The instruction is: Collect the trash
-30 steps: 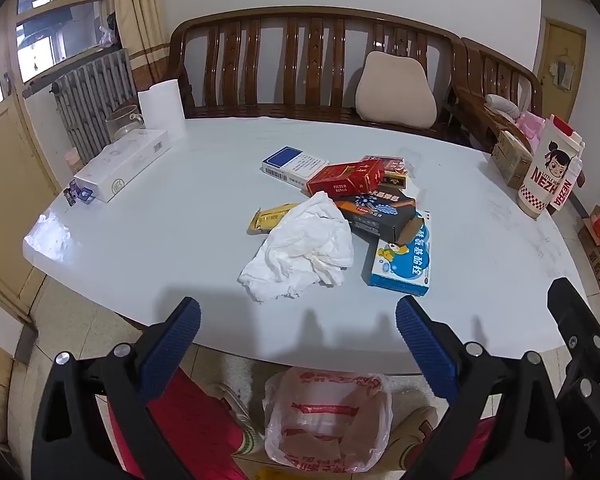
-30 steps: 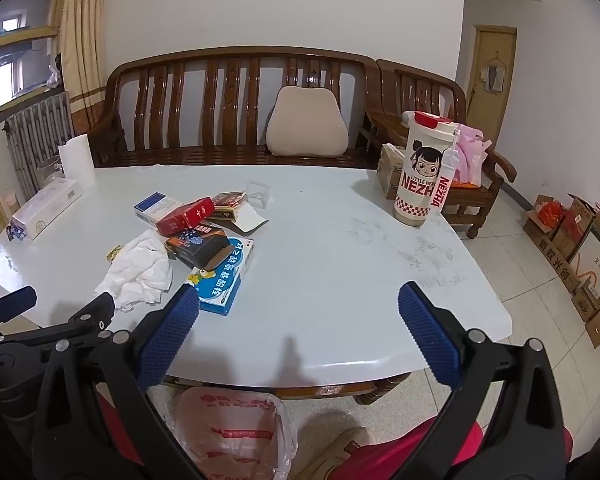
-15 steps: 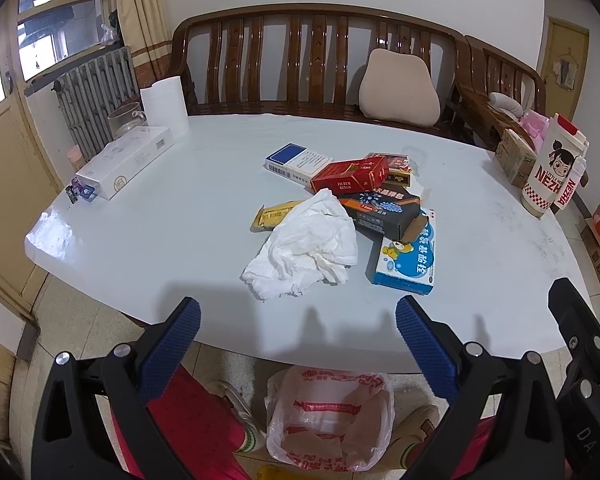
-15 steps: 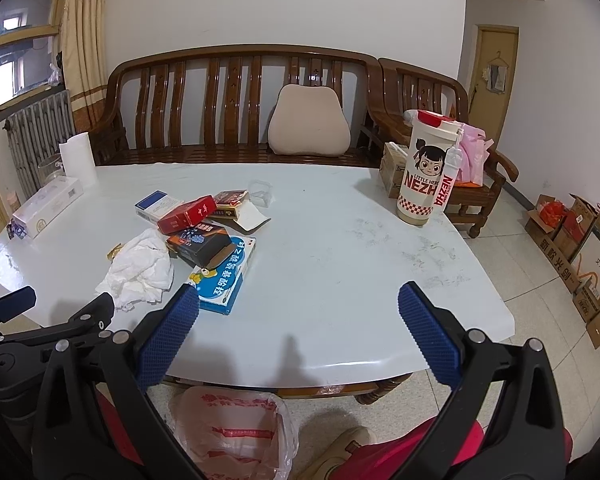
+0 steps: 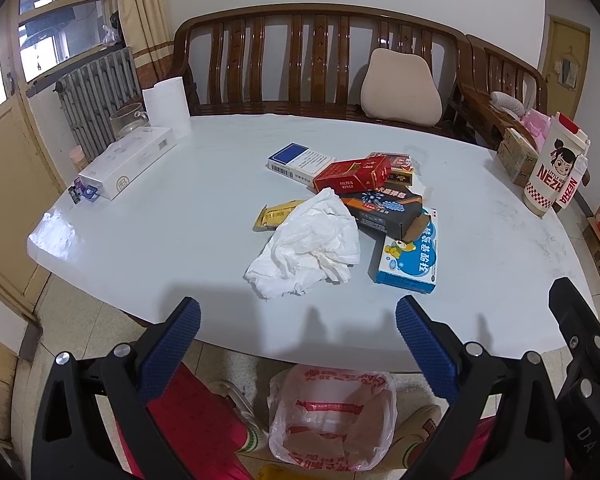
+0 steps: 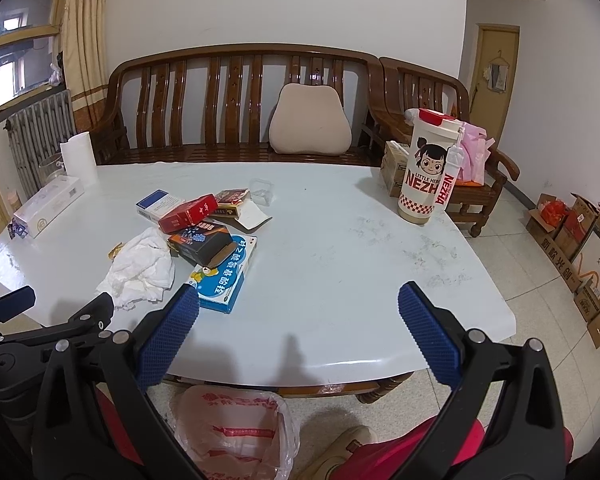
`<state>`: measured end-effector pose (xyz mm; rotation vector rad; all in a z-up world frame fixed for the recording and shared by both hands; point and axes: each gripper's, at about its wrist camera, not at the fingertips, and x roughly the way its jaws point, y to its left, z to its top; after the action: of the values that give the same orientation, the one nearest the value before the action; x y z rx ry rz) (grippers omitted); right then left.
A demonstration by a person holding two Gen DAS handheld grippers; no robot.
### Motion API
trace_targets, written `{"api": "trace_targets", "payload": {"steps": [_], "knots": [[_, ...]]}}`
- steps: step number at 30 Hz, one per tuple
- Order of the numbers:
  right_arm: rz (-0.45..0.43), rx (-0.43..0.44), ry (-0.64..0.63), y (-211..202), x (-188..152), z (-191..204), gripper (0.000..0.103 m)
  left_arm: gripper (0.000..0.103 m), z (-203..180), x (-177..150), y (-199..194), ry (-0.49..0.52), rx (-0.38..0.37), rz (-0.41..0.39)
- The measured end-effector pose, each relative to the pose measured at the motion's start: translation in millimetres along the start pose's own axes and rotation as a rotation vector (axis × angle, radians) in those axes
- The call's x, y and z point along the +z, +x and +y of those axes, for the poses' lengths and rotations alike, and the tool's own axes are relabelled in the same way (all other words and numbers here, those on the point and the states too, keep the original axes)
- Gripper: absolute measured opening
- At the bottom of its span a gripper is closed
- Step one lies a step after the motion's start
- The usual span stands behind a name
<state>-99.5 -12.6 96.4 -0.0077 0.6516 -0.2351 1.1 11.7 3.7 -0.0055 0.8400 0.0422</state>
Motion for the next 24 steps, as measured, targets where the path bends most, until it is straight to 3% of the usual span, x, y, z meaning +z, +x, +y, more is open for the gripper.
{"api": "trace_targets", "payload": {"steps": [24], "knots": [[-0.004, -0.002, 0.001, 0.8, -0.7, -0.9, 0.098, 0.096, -1.0, -1.3, -0.4, 0.001, 0.006, 0.010]]}}
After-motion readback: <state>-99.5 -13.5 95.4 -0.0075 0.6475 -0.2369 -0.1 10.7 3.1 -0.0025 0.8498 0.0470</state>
